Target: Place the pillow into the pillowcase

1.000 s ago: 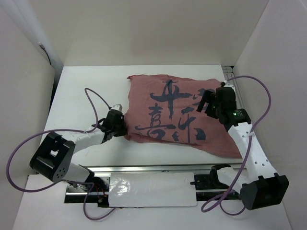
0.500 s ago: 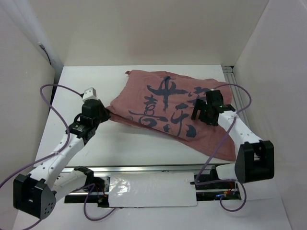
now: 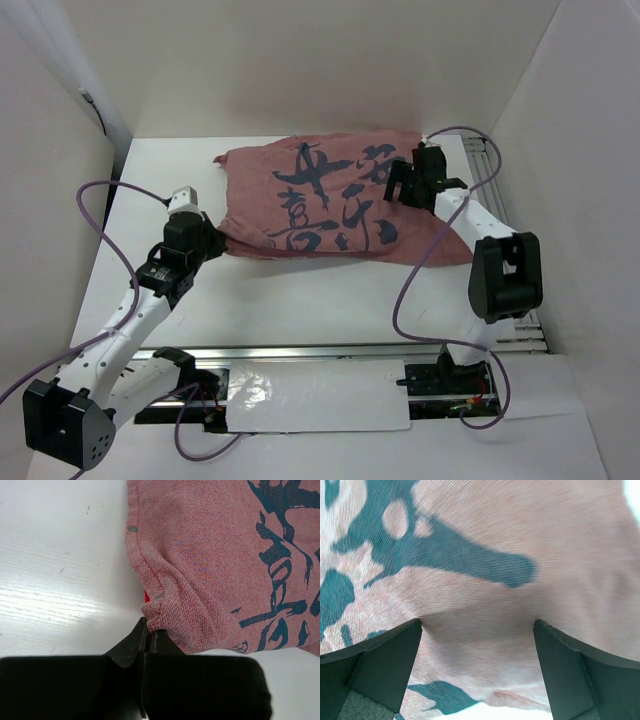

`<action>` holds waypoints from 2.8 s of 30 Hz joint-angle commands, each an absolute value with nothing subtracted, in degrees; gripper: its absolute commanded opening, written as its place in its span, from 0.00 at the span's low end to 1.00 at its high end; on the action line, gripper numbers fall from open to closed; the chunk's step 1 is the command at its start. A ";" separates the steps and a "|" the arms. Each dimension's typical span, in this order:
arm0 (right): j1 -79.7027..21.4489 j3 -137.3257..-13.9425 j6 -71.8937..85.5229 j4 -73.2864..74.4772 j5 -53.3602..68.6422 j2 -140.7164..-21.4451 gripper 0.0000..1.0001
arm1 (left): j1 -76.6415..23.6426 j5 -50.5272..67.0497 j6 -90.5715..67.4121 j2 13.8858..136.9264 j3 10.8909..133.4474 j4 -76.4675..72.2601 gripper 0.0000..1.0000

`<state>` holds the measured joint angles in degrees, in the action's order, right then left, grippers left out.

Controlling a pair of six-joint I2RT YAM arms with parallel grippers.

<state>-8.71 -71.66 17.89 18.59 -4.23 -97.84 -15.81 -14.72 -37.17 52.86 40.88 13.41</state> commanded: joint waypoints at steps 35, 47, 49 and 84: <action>15.39 -53.70 24.87 20.40 -0.01 -97.99 0.90 | -15.29 -15.82 -31.64 53.70 52.11 9.76 0.00; 14.15 -60.63 25.66 11.07 1.33 -88.44 0.00 | -14.77 -18.19 -26.64 57.82 63.61 9.66 0.00; 14.15 -65.36 26.27 11.07 -2.96 -82.46 0.00 | -14.77 -19.59 -24.62 59.67 70.88 11.50 0.00; 22.25 -90.56 17.57 15.14 -10.05 -78.56 0.00 | -10.12 -27.88 -16.24 66.43 90.63 18.73 0.00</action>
<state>20.67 -99.72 15.62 23.75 -15.35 -71.66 -13.93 -18.59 -14.26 60.10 95.59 23.55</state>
